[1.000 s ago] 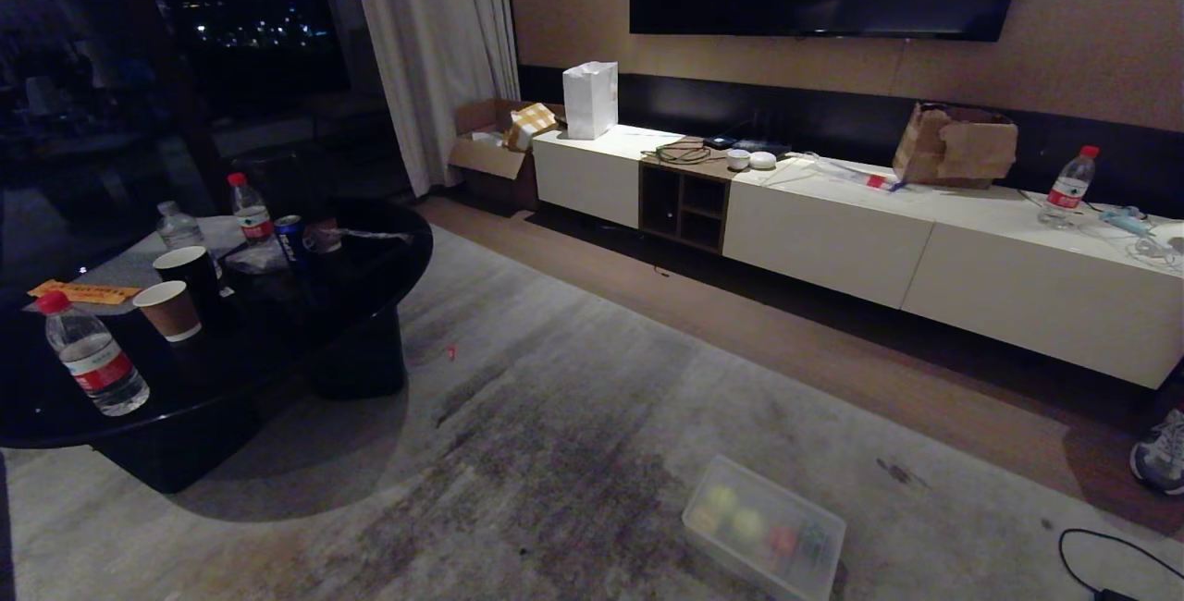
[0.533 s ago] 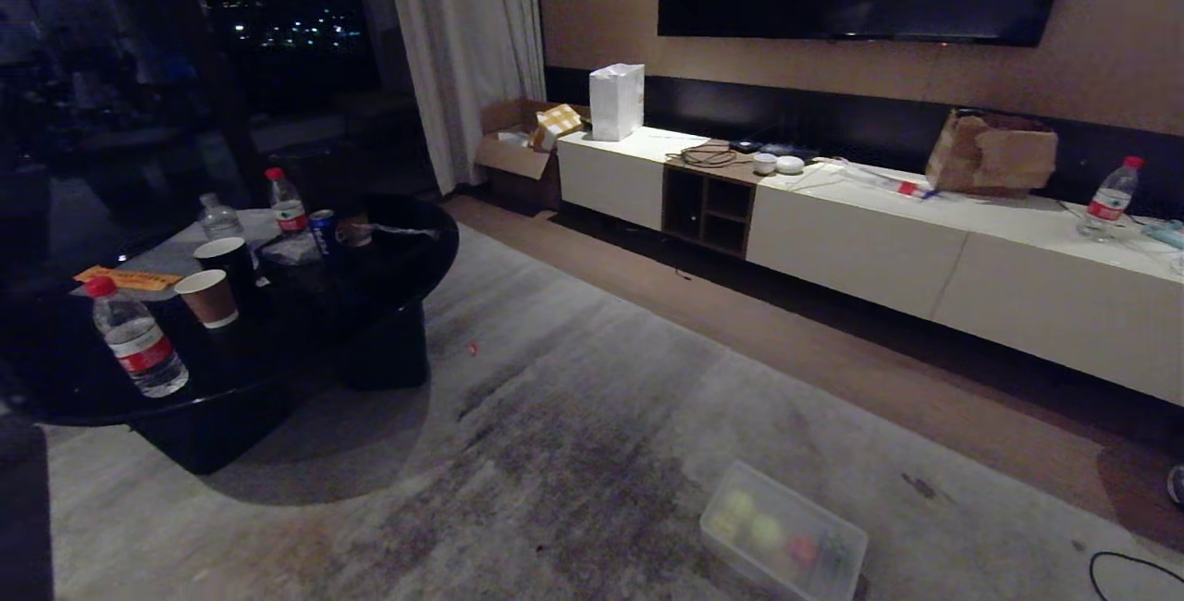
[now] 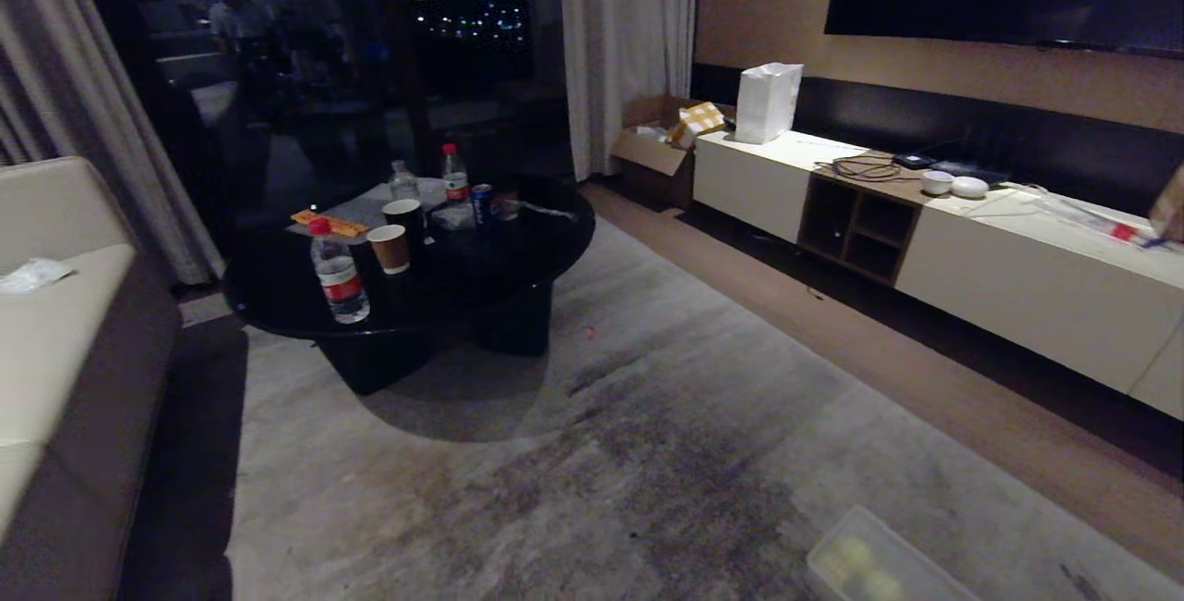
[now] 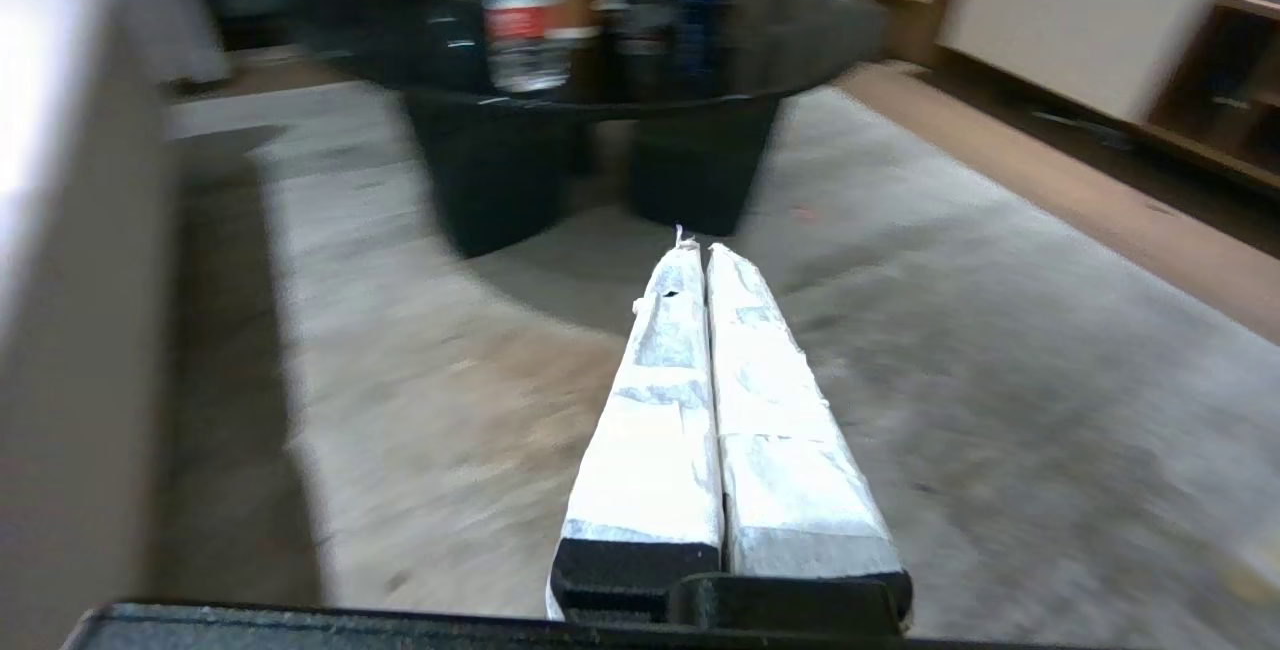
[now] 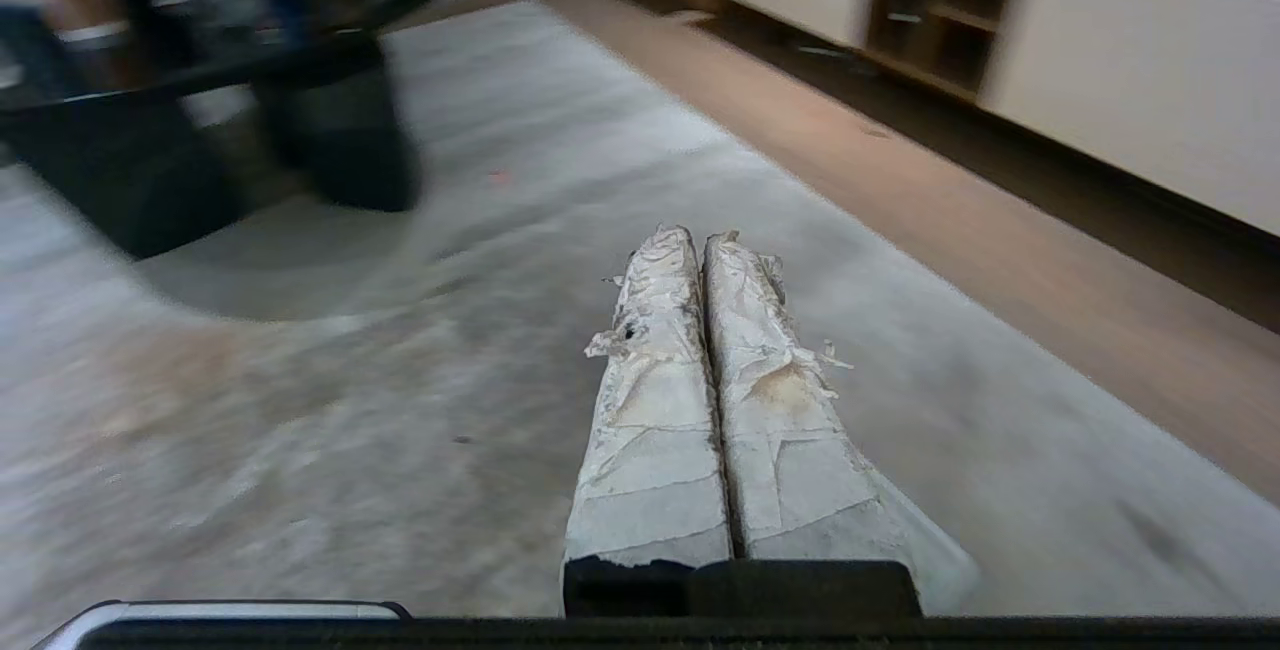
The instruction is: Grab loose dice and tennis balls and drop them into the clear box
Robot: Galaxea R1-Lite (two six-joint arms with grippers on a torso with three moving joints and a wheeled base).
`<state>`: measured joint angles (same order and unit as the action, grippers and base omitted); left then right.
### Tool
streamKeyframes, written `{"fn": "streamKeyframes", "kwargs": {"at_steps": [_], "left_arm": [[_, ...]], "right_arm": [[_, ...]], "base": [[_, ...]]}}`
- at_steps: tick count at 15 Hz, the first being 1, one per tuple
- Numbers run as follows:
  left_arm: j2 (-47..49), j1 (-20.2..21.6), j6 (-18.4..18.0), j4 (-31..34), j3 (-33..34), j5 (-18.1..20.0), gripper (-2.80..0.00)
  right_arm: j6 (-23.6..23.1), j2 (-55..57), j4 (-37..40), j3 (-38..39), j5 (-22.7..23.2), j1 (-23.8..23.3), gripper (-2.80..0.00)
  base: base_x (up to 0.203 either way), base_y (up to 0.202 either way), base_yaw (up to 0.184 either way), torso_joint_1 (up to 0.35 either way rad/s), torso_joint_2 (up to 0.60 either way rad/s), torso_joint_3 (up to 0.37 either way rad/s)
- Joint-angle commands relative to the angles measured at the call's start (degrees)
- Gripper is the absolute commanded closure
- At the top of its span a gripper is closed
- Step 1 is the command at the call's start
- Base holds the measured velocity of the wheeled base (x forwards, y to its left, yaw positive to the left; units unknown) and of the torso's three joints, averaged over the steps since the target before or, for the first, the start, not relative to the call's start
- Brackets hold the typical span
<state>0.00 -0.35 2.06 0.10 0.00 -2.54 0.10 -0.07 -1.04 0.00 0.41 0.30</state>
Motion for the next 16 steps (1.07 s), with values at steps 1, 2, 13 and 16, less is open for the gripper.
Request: {"fn": "streamKeyframes", "kwargs": {"at_steps": [1, 2, 13, 16], "left_arm": [[0.1, 0.0, 0.0, 0.0, 0.1, 0.0, 0.00], [0.1, 0.0, 0.0, 0.0, 0.1, 0.0, 0.00], [0.1, 0.0, 0.0, 0.0, 0.1, -0.1, 0.00], [0.1, 0.0, 0.1, 0.0, 0.1, -0.1, 0.00]], "right_arm": [[0.0, 0.1, 0.0, 0.4, 0.0, 0.0, 0.00], [0.0, 0.1, 0.0, 0.4, 0.0, 0.0, 0.00], [0.0, 0.1, 0.0, 0.5, -0.1, 0.0, 0.00], [0.1, 0.1, 0.0, 0.5, 0.0, 0.0, 0.00]], "base": [[-0.003, -0.008, 0.164, 0.006, -0.01, -0.006], [-0.001, -0.012, 0.161, 0.002, 0.00, 0.002], [-0.001, -0.009, 0.164, 0.004, 0.00, 0.002], [-0.001, -0.005, 0.154, 0.001, 0.00, -0.001]]}}
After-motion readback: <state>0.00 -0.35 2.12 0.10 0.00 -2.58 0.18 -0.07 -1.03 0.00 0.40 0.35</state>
